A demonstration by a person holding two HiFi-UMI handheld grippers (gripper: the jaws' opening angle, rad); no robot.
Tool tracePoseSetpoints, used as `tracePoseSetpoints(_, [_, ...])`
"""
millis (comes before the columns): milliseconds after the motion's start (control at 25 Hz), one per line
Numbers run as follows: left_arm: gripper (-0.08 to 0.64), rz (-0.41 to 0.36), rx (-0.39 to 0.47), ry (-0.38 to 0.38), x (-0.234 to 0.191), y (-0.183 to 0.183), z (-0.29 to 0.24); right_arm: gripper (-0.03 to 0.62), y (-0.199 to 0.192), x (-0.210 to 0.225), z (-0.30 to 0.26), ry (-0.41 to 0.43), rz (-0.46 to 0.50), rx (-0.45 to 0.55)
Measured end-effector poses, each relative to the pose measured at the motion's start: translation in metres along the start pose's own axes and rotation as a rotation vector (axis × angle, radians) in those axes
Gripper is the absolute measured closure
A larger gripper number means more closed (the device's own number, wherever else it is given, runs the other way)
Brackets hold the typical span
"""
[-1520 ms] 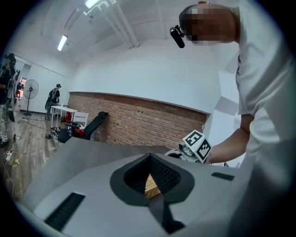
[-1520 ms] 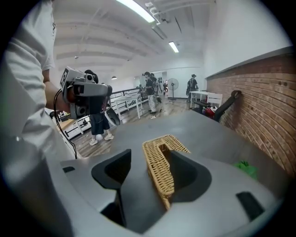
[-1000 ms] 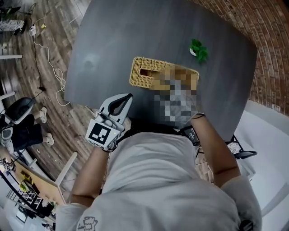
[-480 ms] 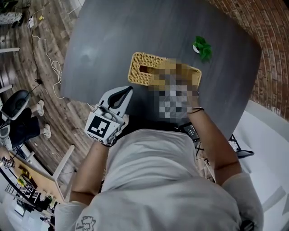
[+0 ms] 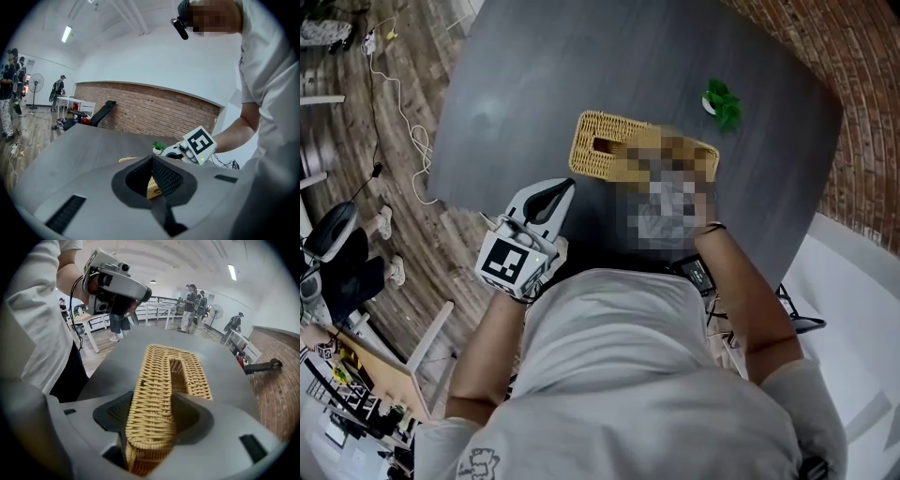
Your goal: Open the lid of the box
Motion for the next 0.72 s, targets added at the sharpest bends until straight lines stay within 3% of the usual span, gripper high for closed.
tracePoseSetpoints(160, [0.549,-0.006,-0.002,0.004,-0.001,0.003,0.004,0.335,0.007,-0.001,0.01,0.038,-0.016,0.024])
tracePoseSetpoints(480, [0.549,-0.026,0.02,0.003,0.001,0.014,0.006,0.376,0.025,0.014,0.041,0.026,-0.034,0.067])
tracePoseSetpoints(720, [0.549,-0.046,0.03,0.005,0.0,0.017,0.006,0.486,0.046,0.036,0.074,-0.006,-0.018,0.114])
Point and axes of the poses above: the fingertips, and each gripper's own axes: z backward along the fingers, x to its right, y out of its top, the point moved 1 cm from there along z, backward along the fingers, and after that the axes turned 2 degrees about x, right-handed, at the moved point
